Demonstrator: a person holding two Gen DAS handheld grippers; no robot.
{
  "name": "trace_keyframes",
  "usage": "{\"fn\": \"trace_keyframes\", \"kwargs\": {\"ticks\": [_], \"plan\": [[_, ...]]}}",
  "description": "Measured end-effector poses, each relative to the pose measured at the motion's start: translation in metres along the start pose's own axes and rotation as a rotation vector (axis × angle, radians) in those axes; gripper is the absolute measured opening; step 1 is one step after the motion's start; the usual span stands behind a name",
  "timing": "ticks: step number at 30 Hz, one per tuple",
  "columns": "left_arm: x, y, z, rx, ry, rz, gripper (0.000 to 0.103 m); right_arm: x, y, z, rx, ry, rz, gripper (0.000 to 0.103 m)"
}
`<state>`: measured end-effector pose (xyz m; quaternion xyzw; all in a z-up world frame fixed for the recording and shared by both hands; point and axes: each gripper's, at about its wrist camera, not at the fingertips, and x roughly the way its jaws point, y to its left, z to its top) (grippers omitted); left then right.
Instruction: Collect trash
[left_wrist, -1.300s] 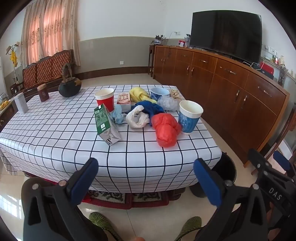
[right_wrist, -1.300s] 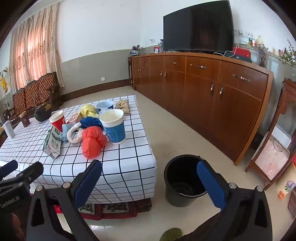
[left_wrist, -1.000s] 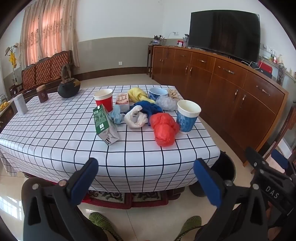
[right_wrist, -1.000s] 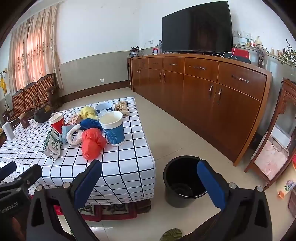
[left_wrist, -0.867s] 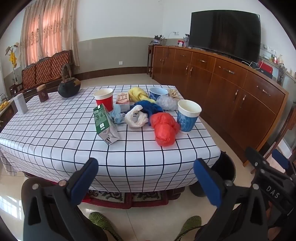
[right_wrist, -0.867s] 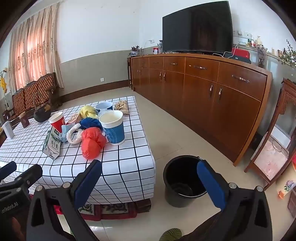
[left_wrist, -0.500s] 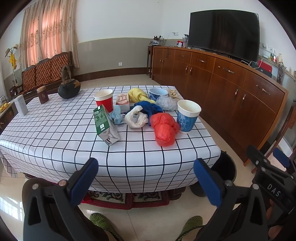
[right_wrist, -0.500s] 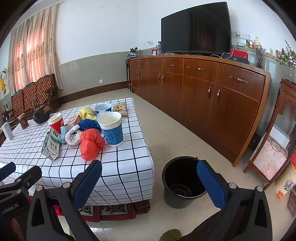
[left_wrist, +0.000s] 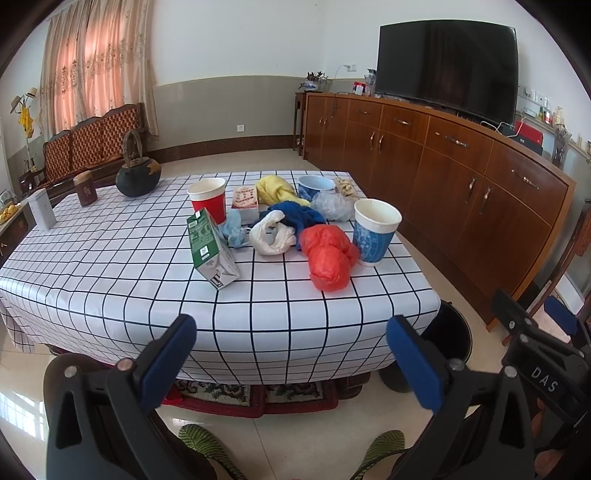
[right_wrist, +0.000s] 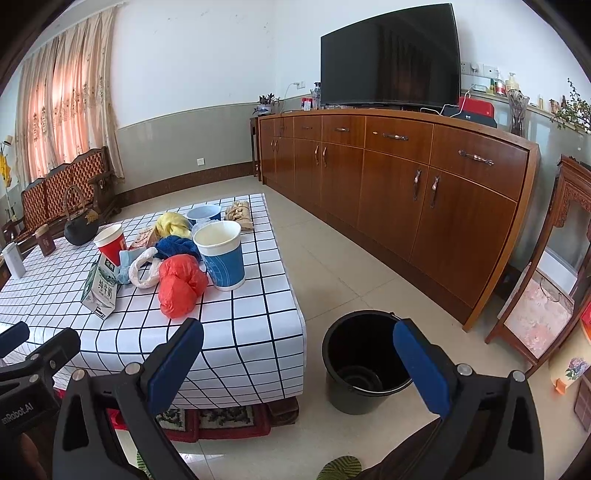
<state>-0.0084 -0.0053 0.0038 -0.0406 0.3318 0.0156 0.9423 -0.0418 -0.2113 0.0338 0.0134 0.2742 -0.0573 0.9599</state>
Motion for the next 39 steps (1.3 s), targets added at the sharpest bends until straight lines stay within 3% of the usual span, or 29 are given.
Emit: {"fn": "trace_keyframes", "kwargs": {"ticks": [39], "plan": [[0.008, 0.009, -0.005, -0.005, 0.019, 0.005, 0.103, 0.01, 0.002, -0.004, -0.007, 0.025, -0.006, 0.103]]}}
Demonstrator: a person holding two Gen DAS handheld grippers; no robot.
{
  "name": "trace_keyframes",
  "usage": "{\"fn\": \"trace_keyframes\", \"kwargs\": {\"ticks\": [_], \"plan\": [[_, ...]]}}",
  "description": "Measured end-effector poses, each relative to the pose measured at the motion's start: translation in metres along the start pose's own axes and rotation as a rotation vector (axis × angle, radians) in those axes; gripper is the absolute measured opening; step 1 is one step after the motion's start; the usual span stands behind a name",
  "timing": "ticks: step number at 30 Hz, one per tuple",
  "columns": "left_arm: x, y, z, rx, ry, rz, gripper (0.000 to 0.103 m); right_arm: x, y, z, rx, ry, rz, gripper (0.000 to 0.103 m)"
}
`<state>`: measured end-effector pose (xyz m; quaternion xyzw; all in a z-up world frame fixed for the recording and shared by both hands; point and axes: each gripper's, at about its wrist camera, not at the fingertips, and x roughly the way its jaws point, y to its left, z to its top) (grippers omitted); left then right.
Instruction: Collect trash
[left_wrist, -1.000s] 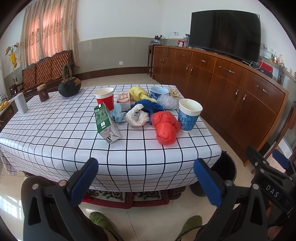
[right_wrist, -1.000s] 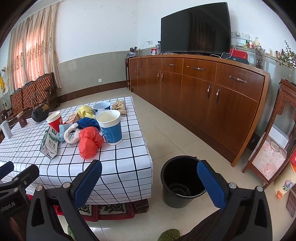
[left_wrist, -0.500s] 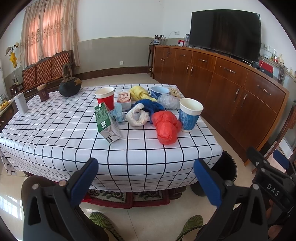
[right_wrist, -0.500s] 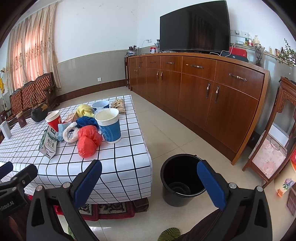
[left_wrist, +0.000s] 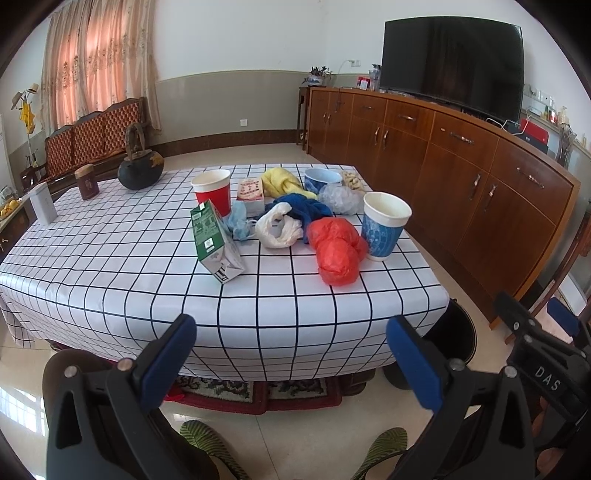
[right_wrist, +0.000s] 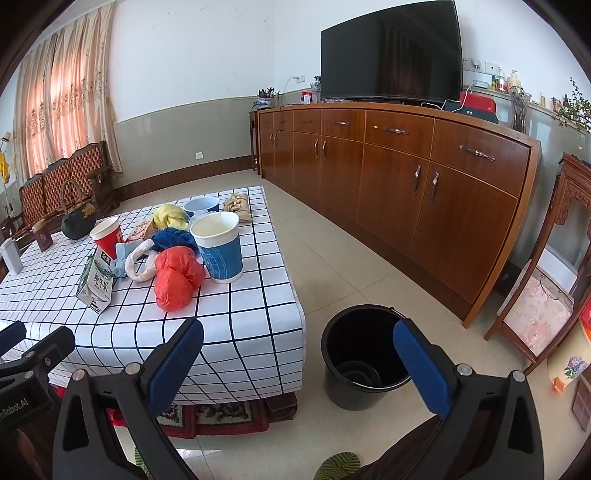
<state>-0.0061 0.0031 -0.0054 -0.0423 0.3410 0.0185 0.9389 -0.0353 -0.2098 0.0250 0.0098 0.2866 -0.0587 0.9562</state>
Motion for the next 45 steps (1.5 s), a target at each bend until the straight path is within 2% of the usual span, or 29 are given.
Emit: {"fn": "trace_keyframes", "kwargs": {"ticks": [24, 45], "plan": [[0.03, 0.019, 0.01, -0.03, 0.036, 0.047, 0.103, 0.03, 0.022, 0.009, -0.042, 0.035, 0.039, 0.103], [0.089, 0.062, 0.037, -0.11, 0.076, 0.116, 0.103, 0.096, 0.05, 0.026, -0.067, 0.114, 0.094, 0.103]]}}
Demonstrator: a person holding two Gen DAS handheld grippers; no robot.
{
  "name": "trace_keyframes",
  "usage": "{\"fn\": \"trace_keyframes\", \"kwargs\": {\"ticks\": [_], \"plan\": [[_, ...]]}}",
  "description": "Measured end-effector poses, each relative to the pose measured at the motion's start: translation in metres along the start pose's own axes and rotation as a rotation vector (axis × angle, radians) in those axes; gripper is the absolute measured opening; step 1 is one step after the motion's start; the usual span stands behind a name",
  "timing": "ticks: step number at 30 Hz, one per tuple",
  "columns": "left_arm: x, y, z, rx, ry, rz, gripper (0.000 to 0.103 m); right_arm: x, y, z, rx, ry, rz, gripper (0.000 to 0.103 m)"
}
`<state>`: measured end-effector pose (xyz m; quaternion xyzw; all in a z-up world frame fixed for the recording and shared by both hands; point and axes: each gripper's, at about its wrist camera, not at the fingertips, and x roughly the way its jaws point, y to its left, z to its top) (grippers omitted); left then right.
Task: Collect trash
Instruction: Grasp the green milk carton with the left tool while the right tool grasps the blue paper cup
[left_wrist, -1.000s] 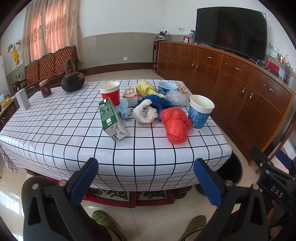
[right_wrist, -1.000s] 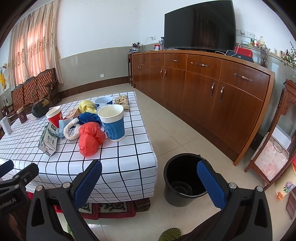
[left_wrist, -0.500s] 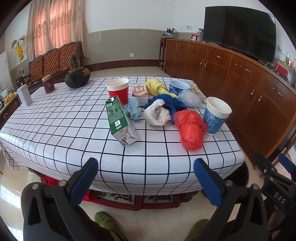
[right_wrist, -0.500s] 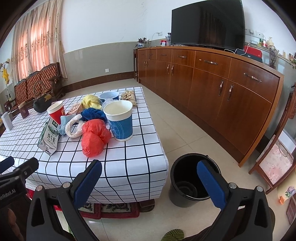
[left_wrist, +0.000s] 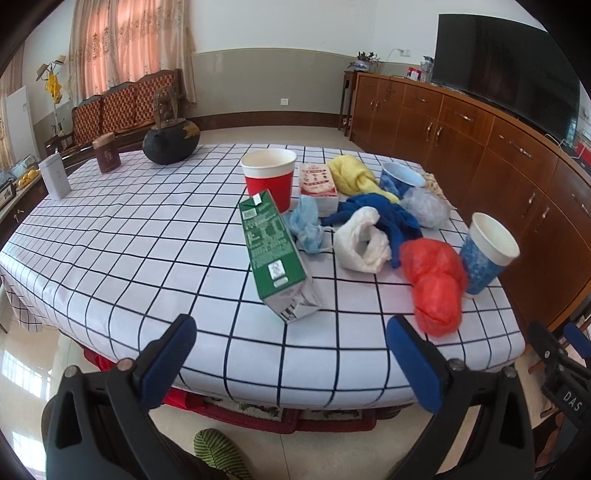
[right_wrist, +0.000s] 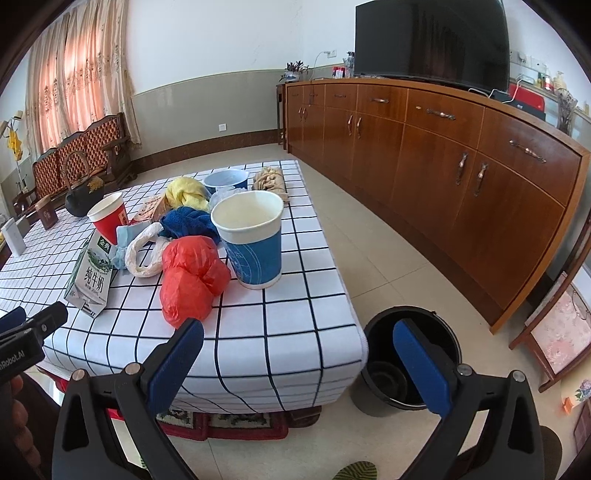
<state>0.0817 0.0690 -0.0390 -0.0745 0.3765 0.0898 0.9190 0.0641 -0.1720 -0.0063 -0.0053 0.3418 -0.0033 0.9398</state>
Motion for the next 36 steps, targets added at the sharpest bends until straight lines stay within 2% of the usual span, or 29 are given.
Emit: {"fn": "trace_keyframes", "kwargs": {"ticks": [18, 21, 23, 27, 29, 31, 33, 35, 36], "plan": [[0.055, 0.003, 0.029, -0.029, 0.017, -0.007, 0.102, 0.076, 0.02, 0.049, -0.003, 0.013, 0.071, 0.103], [0.062, 0.003, 0.031, -0.031, 0.022, -0.014, 0.096, 0.087, 0.024, 0.053, -0.007, 0.017, 0.075, 0.103], [0.067, 0.004, 0.031, -0.032, 0.032, -0.022, 0.087, 0.093, 0.026, 0.057, -0.011, 0.019, 0.079, 0.103], [0.077, 0.008, 0.03, -0.051, 0.057, -0.045, 0.075, 0.1, 0.026, 0.061, -0.01, 0.013, 0.084, 0.103], [0.081, 0.009, 0.029, -0.056, 0.075, -0.062, 0.06, 0.104, 0.027, 0.062, -0.011, 0.011, 0.088, 0.103], [0.085, 0.01, 0.029, -0.064, 0.089, -0.078, 0.053, 0.11, 0.028, 0.063, -0.01, 0.019, 0.102, 0.103], [0.086, 0.012, 0.028, -0.071, 0.08, -0.084, 0.051, 0.112, 0.027, 0.062, -0.005, 0.019, 0.108, 0.103], [0.087, 0.013, 0.027, -0.079, 0.074, -0.085, 0.049, 0.113, 0.027, 0.061, -0.006, 0.012, 0.121, 0.096], [0.087, 0.014, 0.027, -0.083, 0.072, -0.086, 0.048, 0.114, 0.026, 0.061, -0.007, 0.013, 0.128, 0.087]]}}
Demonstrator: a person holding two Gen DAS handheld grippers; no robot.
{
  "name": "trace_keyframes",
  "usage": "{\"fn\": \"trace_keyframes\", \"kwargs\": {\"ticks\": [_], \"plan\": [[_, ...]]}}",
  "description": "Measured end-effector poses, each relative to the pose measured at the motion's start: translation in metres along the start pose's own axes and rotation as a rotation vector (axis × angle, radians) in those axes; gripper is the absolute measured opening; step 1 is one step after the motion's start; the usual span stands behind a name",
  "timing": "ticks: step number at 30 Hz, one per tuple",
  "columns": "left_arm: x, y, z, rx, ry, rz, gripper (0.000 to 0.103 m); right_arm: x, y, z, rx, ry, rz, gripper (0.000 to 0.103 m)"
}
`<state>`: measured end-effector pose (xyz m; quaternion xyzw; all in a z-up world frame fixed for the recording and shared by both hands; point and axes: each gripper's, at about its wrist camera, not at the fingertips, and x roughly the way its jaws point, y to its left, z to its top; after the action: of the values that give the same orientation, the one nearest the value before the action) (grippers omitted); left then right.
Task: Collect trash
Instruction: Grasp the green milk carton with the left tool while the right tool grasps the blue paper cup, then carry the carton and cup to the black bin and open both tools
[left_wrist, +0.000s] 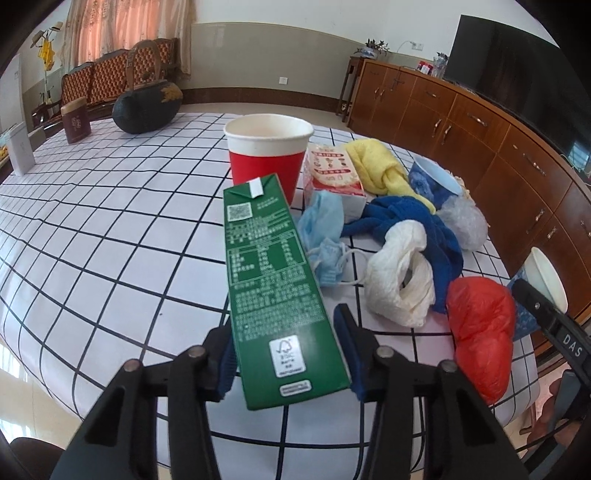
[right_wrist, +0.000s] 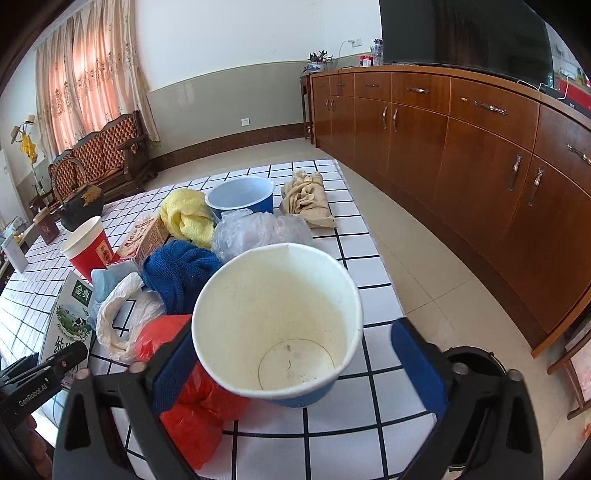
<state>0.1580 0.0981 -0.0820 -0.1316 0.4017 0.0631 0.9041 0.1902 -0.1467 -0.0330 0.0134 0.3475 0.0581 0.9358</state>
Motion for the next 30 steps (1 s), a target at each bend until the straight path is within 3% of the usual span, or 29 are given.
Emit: {"fn": "trace_keyframes", "kwargs": {"ticks": [4, 18, 24, 30], "plan": [[-0.001, 0.001, 0.0, -0.006, -0.007, -0.011, 0.045, 0.005, -0.001, -0.001, 0.001, 0.017, 0.032, 0.064], [-0.051, -0.013, 0.001, 0.048, -0.15, -0.049, 0.041, -0.038, -0.027, 0.006, 0.05, -0.105, 0.059, 0.059], [-0.071, -0.052, 0.001, 0.122, -0.164, -0.138, 0.041, -0.072, -0.066, 0.007, 0.102, -0.17, 0.006, 0.059], [-0.08, -0.115, -0.003, 0.203, -0.141, -0.275, 0.041, -0.088, -0.122, 0.0, 0.151, -0.159, -0.072, 0.059]]}}
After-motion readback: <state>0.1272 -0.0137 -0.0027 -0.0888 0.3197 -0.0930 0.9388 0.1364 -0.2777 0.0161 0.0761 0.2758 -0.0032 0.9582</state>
